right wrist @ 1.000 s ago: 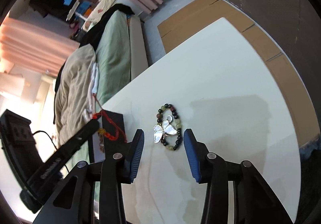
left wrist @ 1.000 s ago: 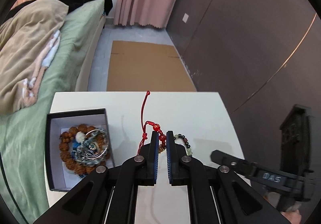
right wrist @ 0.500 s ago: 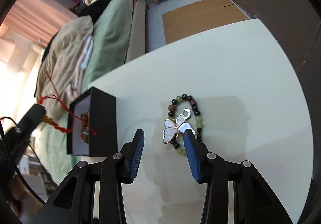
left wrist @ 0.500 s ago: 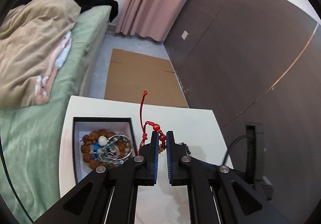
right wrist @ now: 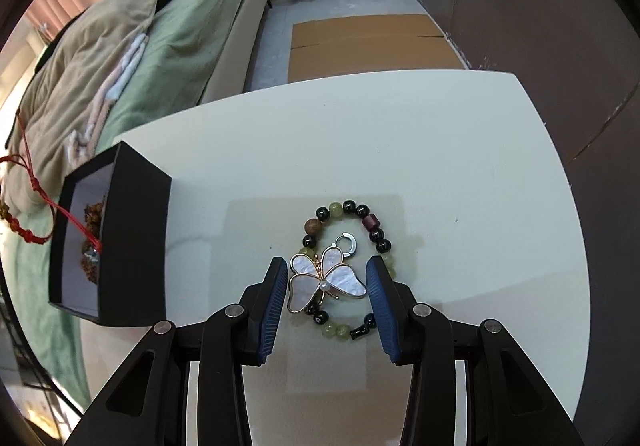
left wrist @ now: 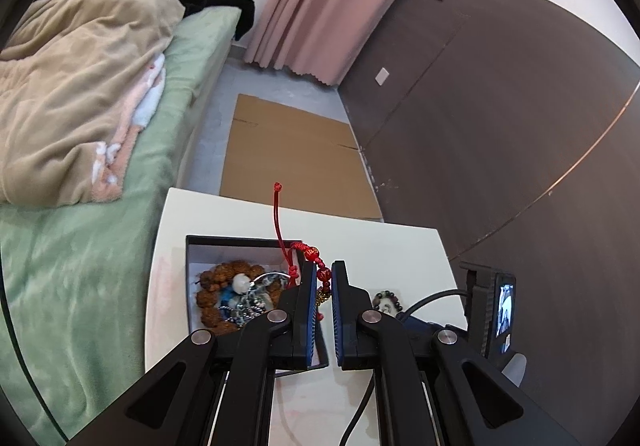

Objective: Organize jewelry
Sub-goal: 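Carry the red bracelet over the box with the left tool while the right grasps the white butterfly charm, then release the red bracelet into the box with the left tool while the right drops the butterfly charm in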

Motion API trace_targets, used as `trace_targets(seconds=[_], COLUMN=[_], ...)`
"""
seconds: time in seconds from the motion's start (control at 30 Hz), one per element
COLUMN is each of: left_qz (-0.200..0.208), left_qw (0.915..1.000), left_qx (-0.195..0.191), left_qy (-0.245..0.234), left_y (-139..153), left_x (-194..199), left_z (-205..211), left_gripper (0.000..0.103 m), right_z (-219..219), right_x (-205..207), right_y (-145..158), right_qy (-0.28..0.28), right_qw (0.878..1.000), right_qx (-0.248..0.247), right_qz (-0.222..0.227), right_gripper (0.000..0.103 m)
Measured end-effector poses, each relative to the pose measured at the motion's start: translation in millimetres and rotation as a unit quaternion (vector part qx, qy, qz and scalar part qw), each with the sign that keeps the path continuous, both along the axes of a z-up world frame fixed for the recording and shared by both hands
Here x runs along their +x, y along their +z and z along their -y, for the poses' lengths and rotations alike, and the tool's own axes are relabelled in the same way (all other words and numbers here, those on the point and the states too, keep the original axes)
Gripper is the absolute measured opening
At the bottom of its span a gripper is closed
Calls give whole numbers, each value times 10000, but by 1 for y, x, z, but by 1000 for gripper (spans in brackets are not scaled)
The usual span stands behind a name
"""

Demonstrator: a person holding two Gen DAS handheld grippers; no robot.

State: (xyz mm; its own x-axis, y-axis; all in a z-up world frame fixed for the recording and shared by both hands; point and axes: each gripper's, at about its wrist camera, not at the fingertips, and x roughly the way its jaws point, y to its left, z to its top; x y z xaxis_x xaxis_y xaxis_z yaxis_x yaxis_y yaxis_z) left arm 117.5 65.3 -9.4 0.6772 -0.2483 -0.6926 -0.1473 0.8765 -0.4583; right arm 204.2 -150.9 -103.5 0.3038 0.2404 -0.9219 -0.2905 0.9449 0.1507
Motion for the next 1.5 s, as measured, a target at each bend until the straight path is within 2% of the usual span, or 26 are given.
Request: trace_targets(seconds=[0.07, 0.17, 0.23, 0.37, 0.57, 0.6, 0.63, 0.67, 0.7, 0.73, 0.83, 1.0, 1.33, 1.43, 1.47, 1.5], left_qz=[-6, -12, -48, -122, -240, -298, -380, -416, -402, -357, -232, -242, -90, -84, -91, -97], left_qw=[10000, 10000, 9999, 9998, 9997, 9995, 9991, 9988, 9985, 9983, 9979, 9972, 9959, 9948, 9945, 9943], left_qx=[8, 44, 75, 72, 17, -3, -29, -60, -95, -98, -30, -18, -37, -103, -119, -136], left_qy=[30, 71, 127, 149, 90, 127, 197, 265, 360, 446, 605, 711, 904, 1008, 1039, 1055], left_y=[0, 0, -1, -9, -18, -20, -21, -22, -22, -20, -13, -11, -1, -1, -2, -3], left_x=[-2, -5, -7, -9, -6, -5, -5, -5, -7, -9, -13, -15, -17, -19, -19, -19], left_z=[-2, -4, -6, -7, -5, -7, -10, -12, -16, -19, -29, -42, -63, -71, -74, -75], left_gripper=[7, 7, 7, 7, 9, 16, 33, 44, 66, 77, 79, 79, 79, 79, 79, 79], right_z=[1, 9, 12, 21, 28, 28, 28, 28, 28, 28, 24, 8, -47, -68, -75, -81], right_x=[-1, -2, -3, -7, -15, -16, -17, -18, -19, -21, -23, -29, -29, -33, -34, -34], right_y=[0, 1, 4, 5, 17, 18, 21, 24, 28, 32, 44, 59, 69, 69, 68, 65], right_qy=[-35, -133, -164, -310, -486, -488, -485, -477, -461, -432, -324, -72, 389, 582, 658, 728], right_qw=[10000, 9990, 9975, 9959, 9927, 9919, 9907, 9896, 9882, 9868, 9823, 9732, 9511, 9460, 9460, 9495], right_qx=[51, 399, 669, 812, 1103, 1170, 1267, 1356, 1462, 1563, 1840, 2270, 3053, 3167, 3146, 3028], right_qz=[-12, -150, -177, -270, -101, -90, -73, -52, -20, 24, 159, 351, 269, 372, 432, 380], right_gripper=[38, 36, 22, 22, 22, 22, 22, 22, 22, 22, 22, 22, 22, 23, 24, 37])
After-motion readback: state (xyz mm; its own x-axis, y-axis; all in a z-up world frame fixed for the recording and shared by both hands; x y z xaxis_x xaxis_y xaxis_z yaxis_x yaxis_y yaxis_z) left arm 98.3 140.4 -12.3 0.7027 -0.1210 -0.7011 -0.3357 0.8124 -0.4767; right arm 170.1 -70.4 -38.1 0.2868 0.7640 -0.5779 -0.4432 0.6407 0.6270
